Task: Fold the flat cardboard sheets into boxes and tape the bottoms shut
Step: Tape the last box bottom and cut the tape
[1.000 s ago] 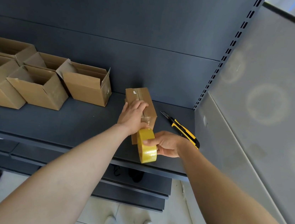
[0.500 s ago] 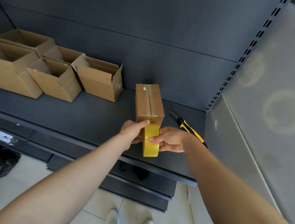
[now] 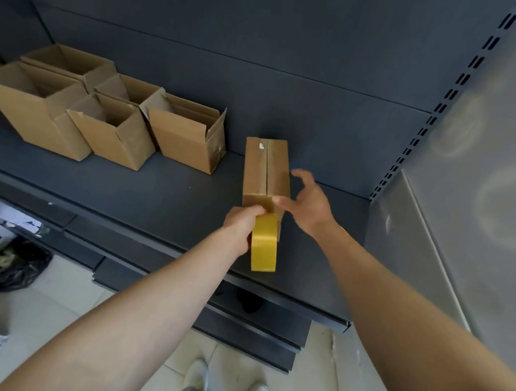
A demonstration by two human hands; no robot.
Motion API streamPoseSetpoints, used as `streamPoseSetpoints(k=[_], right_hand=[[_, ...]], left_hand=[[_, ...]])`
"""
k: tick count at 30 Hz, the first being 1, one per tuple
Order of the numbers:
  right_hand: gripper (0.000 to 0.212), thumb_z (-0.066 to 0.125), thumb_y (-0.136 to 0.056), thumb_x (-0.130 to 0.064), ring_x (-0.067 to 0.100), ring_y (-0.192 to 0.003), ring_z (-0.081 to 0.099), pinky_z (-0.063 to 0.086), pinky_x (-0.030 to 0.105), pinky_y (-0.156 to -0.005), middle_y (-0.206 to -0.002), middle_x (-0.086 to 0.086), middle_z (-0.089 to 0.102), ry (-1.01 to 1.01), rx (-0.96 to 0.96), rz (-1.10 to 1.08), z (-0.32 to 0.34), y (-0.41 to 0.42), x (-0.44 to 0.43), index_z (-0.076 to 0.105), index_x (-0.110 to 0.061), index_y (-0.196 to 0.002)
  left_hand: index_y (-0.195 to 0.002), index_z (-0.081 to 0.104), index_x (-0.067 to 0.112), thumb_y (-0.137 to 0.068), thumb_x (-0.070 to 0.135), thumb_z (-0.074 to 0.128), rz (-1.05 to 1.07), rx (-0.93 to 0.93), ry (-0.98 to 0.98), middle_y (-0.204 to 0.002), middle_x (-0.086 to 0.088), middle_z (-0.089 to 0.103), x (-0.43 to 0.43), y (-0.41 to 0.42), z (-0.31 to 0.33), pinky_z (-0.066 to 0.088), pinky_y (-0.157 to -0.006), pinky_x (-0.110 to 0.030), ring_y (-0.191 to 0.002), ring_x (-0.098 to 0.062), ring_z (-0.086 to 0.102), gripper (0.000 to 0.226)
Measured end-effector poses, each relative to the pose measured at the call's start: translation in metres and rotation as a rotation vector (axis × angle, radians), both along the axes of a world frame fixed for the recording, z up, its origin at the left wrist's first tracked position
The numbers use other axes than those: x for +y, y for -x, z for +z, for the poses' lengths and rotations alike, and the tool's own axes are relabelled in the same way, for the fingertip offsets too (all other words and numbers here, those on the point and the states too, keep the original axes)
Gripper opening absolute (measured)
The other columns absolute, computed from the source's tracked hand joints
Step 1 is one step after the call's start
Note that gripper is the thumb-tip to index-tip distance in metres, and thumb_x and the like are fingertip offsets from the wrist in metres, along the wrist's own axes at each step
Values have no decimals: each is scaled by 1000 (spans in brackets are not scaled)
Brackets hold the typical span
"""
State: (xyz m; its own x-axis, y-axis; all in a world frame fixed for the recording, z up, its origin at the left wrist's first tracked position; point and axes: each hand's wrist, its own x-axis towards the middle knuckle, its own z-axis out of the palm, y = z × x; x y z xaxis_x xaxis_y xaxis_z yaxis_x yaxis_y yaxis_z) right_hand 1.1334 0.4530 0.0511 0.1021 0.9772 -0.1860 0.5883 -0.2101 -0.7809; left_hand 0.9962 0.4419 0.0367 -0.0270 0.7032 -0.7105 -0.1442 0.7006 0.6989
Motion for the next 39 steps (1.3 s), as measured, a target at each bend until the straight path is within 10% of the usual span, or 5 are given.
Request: streamPoseSetpoints(k=[15,20,24,33,39], right_hand=[[49,56,-92,-44,22,-120,52,40,33,-100,-125,5,60,51,-10,130,-10,-2,13,46,-31,-139],[56,57,-90,-30,34,-128,36,32,45,-102,-139,14,40,359,-680,-231,-46,-59,-8,37,-10,-138],[57,60,-88,-23,34,-128,37,34,44,-102,-137,15,41,553,-682,-230,-62,-74,-23,37,-6,-138],[20,52,-90,-8,42,-91,57,46,43,-76,-93,18,56,73,-342,-196,-53,-83,-48,38,-11,-105],[23,50,-92,-10,37,-91,56,40,36,-70,-100,16,59,-37,-557,217,-34,-60,-39,44,-9,-113]], left_hand=[[-115,58,7,-73,33,78,-22,263,44,-95,-10,62,17,14,0,50,-75,-36,-85,-28,60,54],[-113,59,10,-71,33,80,-40,233,64,-101,-11,63,18,17,-3,52,-84,-43,-93,-31,62,53],[-114,59,10,-70,35,80,-50,238,85,-104,-13,64,19,17,-4,51,-88,-46,-93,-32,62,54],[-112,60,12,-71,37,78,-74,244,82,-100,-13,63,20,16,-8,51,-87,-46,-91,-32,61,51],[-107,62,10,-72,35,78,-107,242,56,-91,-12,63,21,22,-5,51,-77,-39,-83,-30,62,46]])
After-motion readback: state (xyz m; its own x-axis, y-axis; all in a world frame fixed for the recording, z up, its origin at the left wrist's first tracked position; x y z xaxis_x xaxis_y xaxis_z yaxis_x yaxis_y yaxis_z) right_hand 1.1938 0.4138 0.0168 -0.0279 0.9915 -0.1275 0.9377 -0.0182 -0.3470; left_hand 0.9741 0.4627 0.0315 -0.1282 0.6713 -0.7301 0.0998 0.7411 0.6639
